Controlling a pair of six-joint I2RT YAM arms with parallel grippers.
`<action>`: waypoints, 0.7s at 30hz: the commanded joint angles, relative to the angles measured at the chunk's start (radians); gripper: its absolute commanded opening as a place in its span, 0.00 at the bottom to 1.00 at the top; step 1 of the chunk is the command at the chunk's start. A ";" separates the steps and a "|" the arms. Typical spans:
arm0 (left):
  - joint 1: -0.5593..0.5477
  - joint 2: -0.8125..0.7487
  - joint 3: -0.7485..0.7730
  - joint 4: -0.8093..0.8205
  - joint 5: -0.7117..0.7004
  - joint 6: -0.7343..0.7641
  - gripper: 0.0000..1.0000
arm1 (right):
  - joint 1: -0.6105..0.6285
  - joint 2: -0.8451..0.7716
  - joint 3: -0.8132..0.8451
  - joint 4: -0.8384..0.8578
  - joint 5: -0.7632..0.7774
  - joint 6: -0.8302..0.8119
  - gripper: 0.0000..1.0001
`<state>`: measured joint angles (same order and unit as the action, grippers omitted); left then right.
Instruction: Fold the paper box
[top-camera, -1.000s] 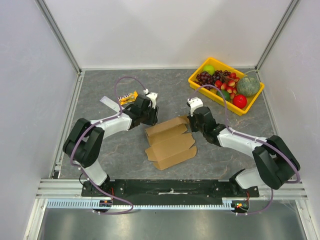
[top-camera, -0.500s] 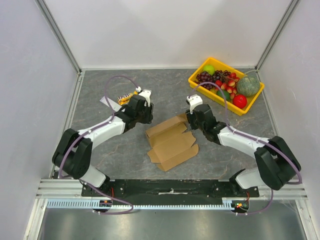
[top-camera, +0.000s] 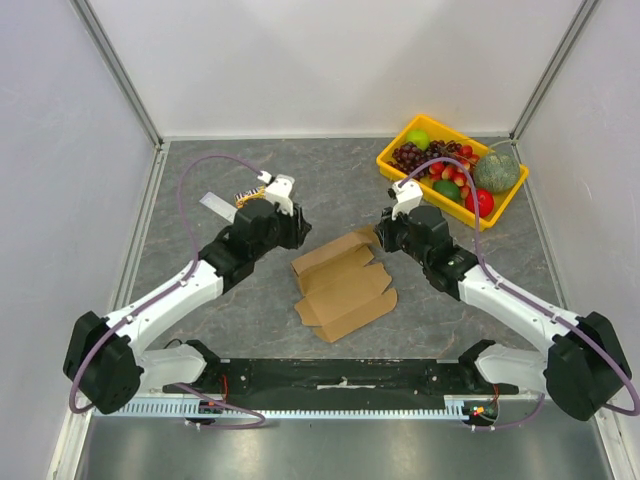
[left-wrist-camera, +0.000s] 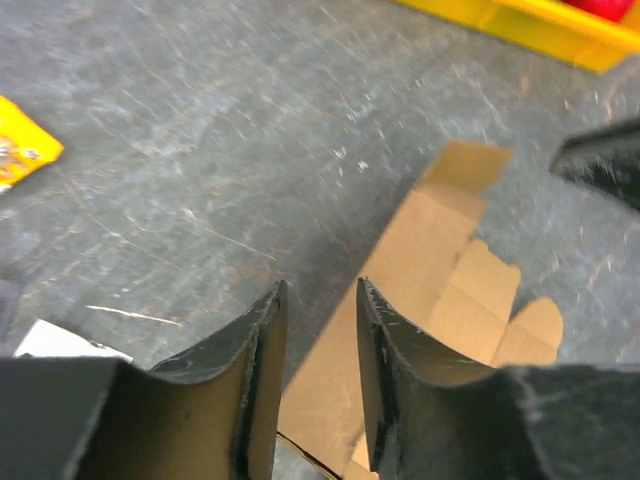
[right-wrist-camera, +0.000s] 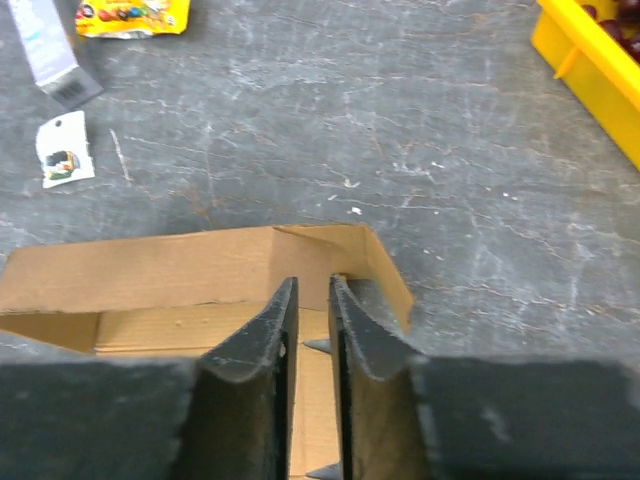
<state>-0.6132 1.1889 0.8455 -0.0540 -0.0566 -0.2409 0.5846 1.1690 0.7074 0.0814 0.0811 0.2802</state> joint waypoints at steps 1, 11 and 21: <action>-0.068 0.003 -0.048 0.034 0.024 0.000 0.35 | -0.005 0.035 0.003 0.083 -0.044 0.077 0.19; -0.109 0.023 -0.085 0.046 -0.038 0.005 0.06 | -0.003 0.172 0.052 0.078 -0.035 0.057 0.00; -0.112 0.043 -0.111 0.043 -0.017 -0.003 0.02 | -0.003 0.205 0.049 0.064 -0.063 0.034 0.00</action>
<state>-0.7197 1.2198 0.7490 -0.0494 -0.0769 -0.2401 0.5850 1.3621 0.7101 0.1307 0.0414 0.3286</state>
